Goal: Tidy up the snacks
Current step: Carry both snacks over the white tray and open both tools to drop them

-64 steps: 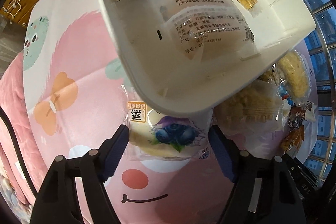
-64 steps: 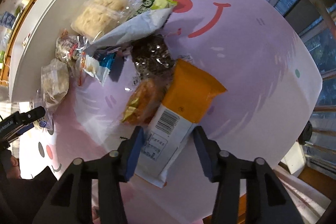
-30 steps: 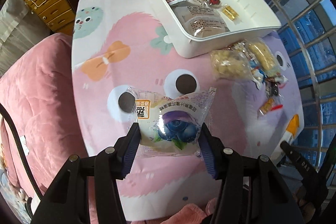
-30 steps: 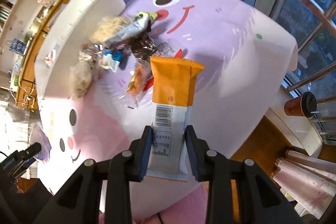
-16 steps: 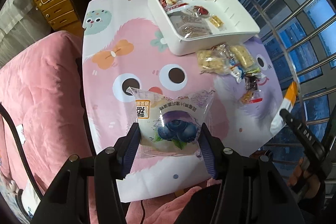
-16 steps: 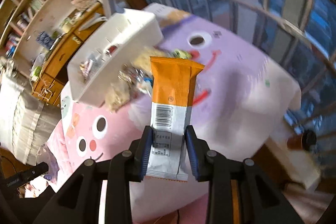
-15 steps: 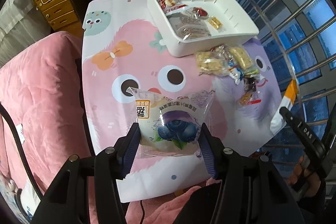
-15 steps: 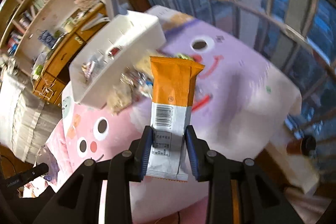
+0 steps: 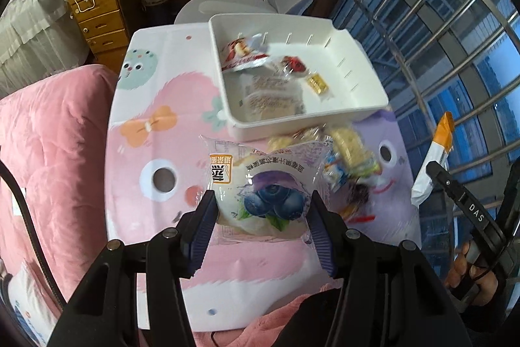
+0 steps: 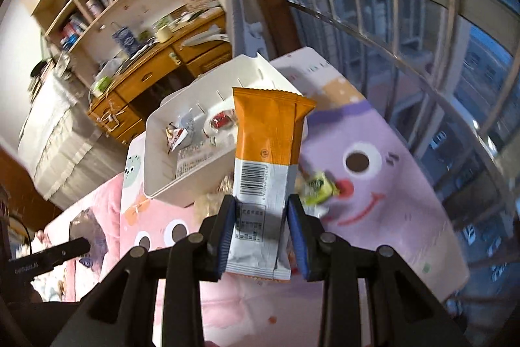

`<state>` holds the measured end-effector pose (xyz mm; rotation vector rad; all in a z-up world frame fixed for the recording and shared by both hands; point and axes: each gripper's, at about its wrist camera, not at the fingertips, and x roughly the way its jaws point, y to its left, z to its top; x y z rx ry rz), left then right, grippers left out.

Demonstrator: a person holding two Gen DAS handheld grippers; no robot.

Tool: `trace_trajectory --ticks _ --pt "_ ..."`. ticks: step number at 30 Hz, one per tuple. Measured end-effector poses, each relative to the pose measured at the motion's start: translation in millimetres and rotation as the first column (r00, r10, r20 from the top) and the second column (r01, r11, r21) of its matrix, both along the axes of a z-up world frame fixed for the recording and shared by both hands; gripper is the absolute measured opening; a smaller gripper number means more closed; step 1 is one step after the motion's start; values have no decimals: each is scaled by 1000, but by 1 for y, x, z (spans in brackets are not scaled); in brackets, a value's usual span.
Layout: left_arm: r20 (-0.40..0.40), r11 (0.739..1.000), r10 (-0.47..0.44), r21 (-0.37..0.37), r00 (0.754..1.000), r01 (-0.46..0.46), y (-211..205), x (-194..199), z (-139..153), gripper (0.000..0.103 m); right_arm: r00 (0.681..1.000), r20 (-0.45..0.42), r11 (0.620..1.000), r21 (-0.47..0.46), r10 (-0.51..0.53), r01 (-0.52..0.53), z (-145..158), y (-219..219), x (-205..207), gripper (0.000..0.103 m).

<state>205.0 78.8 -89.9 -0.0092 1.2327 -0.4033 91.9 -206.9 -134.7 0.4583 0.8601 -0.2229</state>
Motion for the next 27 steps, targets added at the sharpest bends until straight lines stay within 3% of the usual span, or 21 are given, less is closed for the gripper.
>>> trace_trajectory --ticks 7,14,22,27 --pt "13 998 54 -11 998 -54 -45 19 3 54 993 -22 993 -31 113 -114 1 -33 38 33" --pt "13 990 140 -9 990 -140 -77 46 -4 54 974 -28 974 21 226 -226 -6 -56 86 33" --pt "16 973 230 -8 973 -230 -95 81 -25 54 959 0 956 82 283 -282 -28 -69 146 33" --pt "61 965 263 -30 963 -261 -104 102 -31 49 952 12 949 76 307 -307 -36 -72 170 33"
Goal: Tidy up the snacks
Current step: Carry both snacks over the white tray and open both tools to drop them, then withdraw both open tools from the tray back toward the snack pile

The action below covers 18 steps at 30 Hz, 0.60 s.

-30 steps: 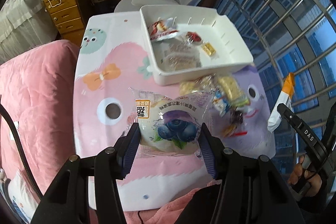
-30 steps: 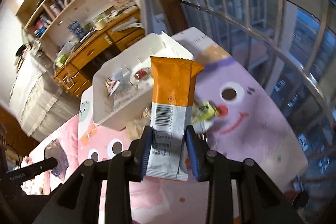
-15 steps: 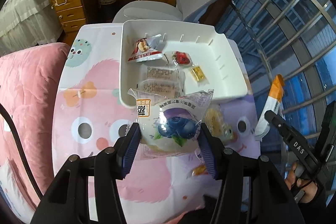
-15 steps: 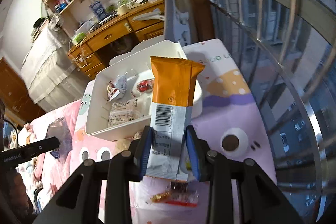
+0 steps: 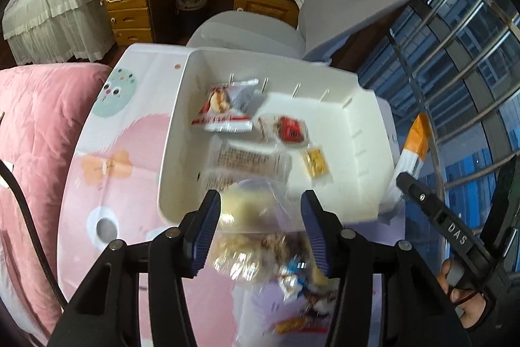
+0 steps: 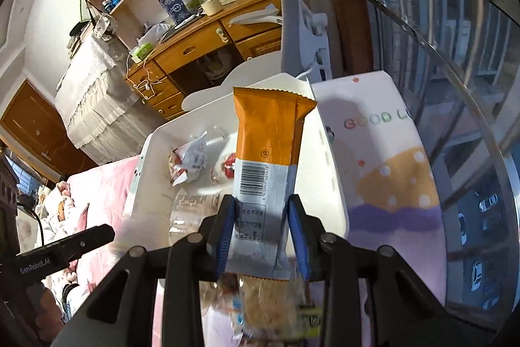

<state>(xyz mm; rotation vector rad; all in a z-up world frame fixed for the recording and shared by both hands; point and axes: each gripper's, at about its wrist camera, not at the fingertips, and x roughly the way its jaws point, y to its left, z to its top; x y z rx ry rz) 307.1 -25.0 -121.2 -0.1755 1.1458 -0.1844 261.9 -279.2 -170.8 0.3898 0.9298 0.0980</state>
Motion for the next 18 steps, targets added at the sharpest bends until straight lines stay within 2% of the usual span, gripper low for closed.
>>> trace_trajectory --ticks 4,9,18 --pt "23 1000 18 0 1000 -18 -5 13 -1 49 1000 -6 1000 17 12 -12 -7 -5 13 36" --pt "7 1000 13 6 1000 -13 -10 16 -4 49 998 -66 997 77 -6 11 -22 -16 21 37" --pt "-19 1000 -24 2 1000 24 -14 2 -8 49 992 -111 991 113 -52 65 -27 -29 14 39"
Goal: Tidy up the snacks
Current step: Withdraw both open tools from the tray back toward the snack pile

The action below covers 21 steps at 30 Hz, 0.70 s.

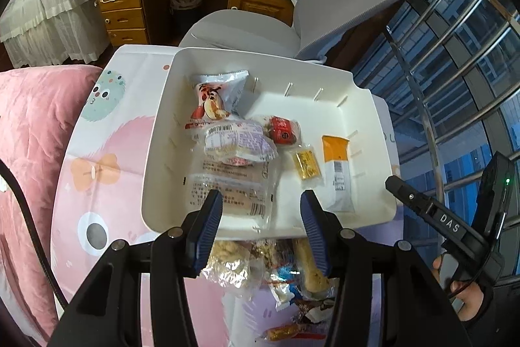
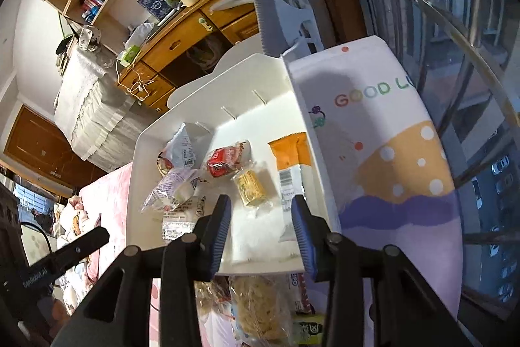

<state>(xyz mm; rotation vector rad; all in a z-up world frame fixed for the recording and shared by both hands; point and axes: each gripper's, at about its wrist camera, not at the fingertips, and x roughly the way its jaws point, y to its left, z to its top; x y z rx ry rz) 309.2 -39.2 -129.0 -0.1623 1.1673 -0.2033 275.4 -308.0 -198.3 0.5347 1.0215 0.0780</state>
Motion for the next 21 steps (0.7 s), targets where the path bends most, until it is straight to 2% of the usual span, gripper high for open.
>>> trace_trajectory --ticks 8,16,21 --pt "-15 1000 4 -3 1000 -4 14 -30 4 49 1000 7 1000 -13 -16 16 20 -2 -29 46" --pt "-29 999 -2 40 1000 3 37 -63 8 49 1000 -3 999 -38 -31 31 32 1 -64 46" --pt "-47 1000 -8 20 999 9 53 -82 4 49 999 -21 998 -45 -38 37 32 6 -87 47"
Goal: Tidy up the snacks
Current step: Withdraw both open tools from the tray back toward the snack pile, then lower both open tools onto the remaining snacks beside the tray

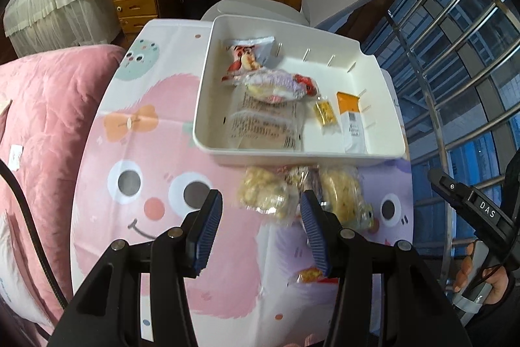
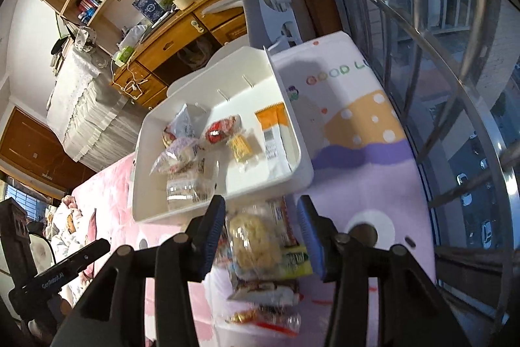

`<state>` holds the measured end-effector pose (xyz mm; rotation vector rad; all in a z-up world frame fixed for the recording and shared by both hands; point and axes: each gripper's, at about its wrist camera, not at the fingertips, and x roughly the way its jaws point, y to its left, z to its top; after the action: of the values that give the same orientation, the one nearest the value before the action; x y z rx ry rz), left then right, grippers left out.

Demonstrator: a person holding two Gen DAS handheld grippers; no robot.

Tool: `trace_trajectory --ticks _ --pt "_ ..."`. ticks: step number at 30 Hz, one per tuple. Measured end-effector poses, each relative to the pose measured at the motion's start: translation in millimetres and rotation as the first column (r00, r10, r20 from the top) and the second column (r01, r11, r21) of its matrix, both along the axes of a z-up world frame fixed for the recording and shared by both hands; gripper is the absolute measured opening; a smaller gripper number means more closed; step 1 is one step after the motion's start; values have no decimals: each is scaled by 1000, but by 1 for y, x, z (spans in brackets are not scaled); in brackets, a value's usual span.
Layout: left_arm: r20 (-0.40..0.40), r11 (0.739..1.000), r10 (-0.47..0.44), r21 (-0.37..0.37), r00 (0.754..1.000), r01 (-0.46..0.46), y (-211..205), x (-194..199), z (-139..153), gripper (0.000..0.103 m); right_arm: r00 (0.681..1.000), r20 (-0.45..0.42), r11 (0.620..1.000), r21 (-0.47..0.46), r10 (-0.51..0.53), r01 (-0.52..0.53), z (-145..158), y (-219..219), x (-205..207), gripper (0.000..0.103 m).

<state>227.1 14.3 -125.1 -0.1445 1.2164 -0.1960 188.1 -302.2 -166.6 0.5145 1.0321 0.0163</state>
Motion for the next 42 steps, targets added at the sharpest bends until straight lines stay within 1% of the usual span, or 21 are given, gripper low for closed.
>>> trace_trajectory --ticks 7,10,13,17,20,22,23,24,28,30,33,34,35,36,37,42 --pt "-25 999 -33 -22 999 33 12 -16 -13 50 999 -36 999 26 -22 23 -12 11 -33 49" --pt "-33 998 -56 -31 998 55 15 -19 -19 53 998 -56 999 18 -40 41 -17 17 -42 49" --pt "-51 994 -95 -51 994 93 16 -21 -26 53 996 -70 998 5 -60 61 -21 22 -52 49" --pt "-66 988 -149 -55 987 145 16 -18 -33 63 989 -97 994 -1 -108 108 -26 29 -63 49" --pt "-86 979 -202 -50 976 198 15 -13 -38 64 984 -112 990 -16 -139 138 -32 34 -72 49" --pt "-96 972 -233 -50 968 229 14 -10 -41 70 978 -128 987 -33 -163 160 -38 42 -80 49" --pt "-101 967 -252 -53 962 248 14 -8 -42 75 976 -135 985 -38 -171 168 -41 45 -83 49" --pt "-105 963 -268 -55 958 264 13 -6 -45 77 974 -141 984 -42 -180 175 -44 49 -86 49" --pt "-126 947 -321 -60 939 315 12 -1 -55 78 964 -164 978 -59 -208 201 -58 63 -97 49" --pt "-139 942 -336 -70 932 329 12 2 -62 82 960 -166 974 -66 -224 216 -63 69 -102 50" --pt "-157 934 -356 -93 921 345 11 8 -71 84 956 -164 969 -91 -241 229 -70 79 -109 50" --pt "-166 931 -363 -101 917 351 9 10 -75 84 955 -166 967 -109 -247 232 -73 82 -111 51" --pt "-177 929 -368 -105 913 354 8 13 -80 85 953 -167 964 -126 -253 234 -76 84 -112 55" --pt "-184 929 -369 -108 911 354 7 16 -84 85 951 -168 960 -144 -261 238 -79 87 -114 62" --pt "-188 929 -370 -112 910 354 6 17 -87 85 950 -164 959 -151 -264 241 -81 89 -116 64" --pt "-196 930 -365 -125 910 346 -2 27 -102 92 953 -150 957 -169 -263 237 -93 95 -119 65"
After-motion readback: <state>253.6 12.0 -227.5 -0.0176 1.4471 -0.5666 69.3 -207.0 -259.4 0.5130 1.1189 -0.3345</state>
